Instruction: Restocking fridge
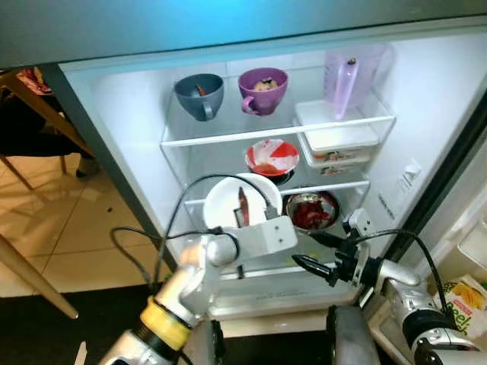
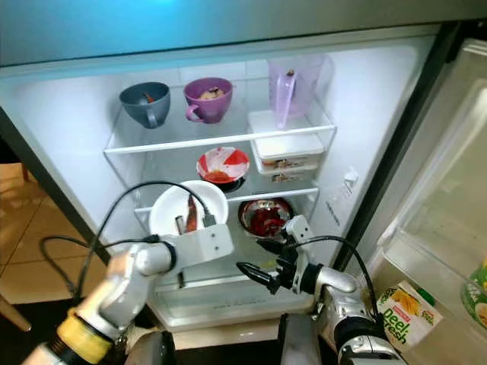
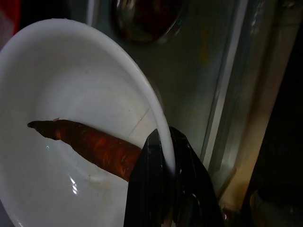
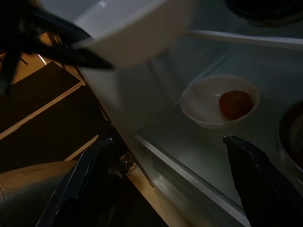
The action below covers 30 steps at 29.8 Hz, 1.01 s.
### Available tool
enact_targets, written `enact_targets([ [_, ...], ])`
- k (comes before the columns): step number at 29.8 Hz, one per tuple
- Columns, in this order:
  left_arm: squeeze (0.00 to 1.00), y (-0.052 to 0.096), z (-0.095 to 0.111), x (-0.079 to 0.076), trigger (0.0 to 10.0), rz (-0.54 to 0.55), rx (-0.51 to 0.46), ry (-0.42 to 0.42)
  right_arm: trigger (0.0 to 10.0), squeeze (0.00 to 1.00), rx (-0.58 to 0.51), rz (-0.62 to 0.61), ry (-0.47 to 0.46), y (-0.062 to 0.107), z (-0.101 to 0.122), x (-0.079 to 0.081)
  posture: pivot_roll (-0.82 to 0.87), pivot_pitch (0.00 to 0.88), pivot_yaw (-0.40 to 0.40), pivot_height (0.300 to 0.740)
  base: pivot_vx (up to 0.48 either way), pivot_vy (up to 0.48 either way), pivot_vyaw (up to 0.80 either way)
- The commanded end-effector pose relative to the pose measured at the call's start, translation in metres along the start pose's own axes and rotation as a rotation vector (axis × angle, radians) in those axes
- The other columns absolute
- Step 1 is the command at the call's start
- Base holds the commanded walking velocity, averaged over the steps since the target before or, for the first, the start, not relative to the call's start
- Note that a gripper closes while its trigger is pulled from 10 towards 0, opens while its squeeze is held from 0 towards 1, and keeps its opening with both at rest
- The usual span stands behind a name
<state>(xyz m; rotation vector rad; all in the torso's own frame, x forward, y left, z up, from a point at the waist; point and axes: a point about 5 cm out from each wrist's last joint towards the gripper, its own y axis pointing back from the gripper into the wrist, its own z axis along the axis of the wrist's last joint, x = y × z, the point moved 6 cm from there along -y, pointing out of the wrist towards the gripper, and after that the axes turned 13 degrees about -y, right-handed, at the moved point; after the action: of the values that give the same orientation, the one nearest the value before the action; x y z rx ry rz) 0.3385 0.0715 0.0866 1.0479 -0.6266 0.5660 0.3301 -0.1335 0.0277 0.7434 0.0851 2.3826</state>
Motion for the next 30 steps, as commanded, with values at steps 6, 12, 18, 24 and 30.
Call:
enact_targets([
  [6, 0.00, 0.011, -0.031, 0.018, 10.0, 0.034, 0.116, 0.006, 10.0, 0.00, -0.005, 0.001, 0.000, -0.003, 0.001, 0.002, -0.01, 0.000, 0.067, 0.541, 0.000, 0.000, 0.00],
  [12, 0.00, 0.012, -0.046, 0.020, 10.0, 0.025, 0.167, 0.019, 10.0, 0.00, -0.027, -0.005, -0.001, -0.003, 0.006, 0.001, -0.01, 0.000, 0.064, 0.541, 0.000, 0.000, 0.00],
  [18, 0.00, 0.010, -0.064, 0.029, 10.0, 0.031, 0.214, 0.034, 10.0, 0.00, -0.075, 0.032, -0.001, -0.006, 0.017, 0.006, -0.01, 0.000, 0.065, 0.541, 0.000, 0.000, 0.00],
  [24, 0.00, 0.011, -0.088, 0.050, 10.0, 0.068, 0.262, 0.031, 10.0, 0.00, -0.103, 0.019, 0.015, -0.007, 0.024, 0.007, -0.02, 0.016, 0.074, 0.541, 0.000, 0.000, 0.00],
  [30, 0.00, 0.004, -0.089, 0.060, 10.0, 0.060, 0.245, 0.002, 10.0, 0.00, -0.117, 0.008, 0.027, -0.006, 0.024, 0.009, -0.04, 0.068, 0.080, 0.541, 0.000, 0.000, 0.00],
])
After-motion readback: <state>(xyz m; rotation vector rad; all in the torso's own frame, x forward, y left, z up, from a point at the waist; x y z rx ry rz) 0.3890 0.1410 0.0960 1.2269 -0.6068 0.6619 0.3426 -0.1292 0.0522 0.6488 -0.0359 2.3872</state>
